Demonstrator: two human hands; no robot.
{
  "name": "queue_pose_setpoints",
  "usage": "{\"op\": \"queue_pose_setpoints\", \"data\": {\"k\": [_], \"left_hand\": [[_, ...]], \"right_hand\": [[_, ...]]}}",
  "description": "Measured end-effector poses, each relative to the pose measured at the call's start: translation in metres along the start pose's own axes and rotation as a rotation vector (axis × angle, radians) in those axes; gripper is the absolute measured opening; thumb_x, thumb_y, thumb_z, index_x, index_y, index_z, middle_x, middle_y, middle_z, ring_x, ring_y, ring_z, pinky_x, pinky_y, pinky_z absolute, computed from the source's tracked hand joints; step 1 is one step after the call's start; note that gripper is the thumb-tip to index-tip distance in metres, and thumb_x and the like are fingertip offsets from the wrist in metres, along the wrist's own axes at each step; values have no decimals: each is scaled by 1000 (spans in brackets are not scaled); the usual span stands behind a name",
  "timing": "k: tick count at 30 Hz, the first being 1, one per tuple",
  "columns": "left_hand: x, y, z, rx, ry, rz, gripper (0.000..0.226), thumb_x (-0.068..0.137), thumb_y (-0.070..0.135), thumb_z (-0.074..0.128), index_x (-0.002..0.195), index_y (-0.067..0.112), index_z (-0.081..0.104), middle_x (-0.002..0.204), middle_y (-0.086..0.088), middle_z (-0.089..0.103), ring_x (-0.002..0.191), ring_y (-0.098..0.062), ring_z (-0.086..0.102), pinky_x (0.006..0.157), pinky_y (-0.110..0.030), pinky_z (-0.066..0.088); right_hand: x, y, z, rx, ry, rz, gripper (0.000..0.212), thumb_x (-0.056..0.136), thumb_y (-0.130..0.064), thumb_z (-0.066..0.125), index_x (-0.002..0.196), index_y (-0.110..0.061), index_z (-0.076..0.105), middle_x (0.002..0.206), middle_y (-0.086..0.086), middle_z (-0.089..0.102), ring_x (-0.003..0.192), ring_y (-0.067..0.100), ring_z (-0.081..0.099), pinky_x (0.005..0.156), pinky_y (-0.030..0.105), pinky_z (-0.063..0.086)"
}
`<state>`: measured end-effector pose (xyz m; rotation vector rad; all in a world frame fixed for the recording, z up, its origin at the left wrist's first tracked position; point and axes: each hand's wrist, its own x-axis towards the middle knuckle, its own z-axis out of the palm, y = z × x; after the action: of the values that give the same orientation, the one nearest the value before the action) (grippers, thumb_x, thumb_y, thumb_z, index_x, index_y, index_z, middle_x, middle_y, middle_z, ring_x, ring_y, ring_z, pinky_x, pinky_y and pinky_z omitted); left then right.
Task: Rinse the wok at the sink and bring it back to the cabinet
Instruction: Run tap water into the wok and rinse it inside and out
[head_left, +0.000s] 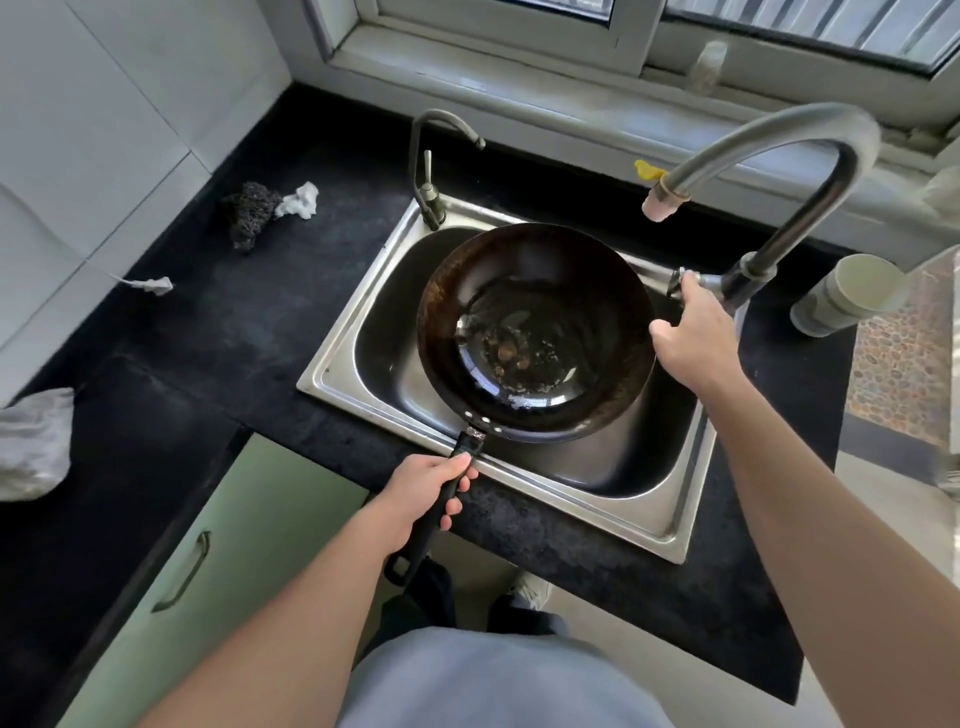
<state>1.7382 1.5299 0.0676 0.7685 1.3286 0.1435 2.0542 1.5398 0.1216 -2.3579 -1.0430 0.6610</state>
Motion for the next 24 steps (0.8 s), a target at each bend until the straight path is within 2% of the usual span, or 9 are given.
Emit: {"op": "queue_pose_setpoints", "data": {"k": [16, 24], "left_hand": [[3, -3, 0, -9, -1, 3, 36, 97, 28, 59, 106, -6, 67, 71, -2, 56, 47, -11, 47, 40, -23, 38], [4, -3, -1, -23, -10, -16, 30, 96, 27, 59, 101, -1, 68, 70, -1, 56, 46, -11, 47, 40, -22, 38]], "right_hand": [[1, -2, 0, -44, -21, -11, 73, 92, -13, 57, 156, -7, 23, 158, 16, 36, 147, 32, 31, 119, 43, 28], [3, -2, 0, -49, -33, -14, 71, 91, -14, 57, 154, -7, 27, 153, 18, 43, 141, 35, 39, 115, 45, 34]]}}
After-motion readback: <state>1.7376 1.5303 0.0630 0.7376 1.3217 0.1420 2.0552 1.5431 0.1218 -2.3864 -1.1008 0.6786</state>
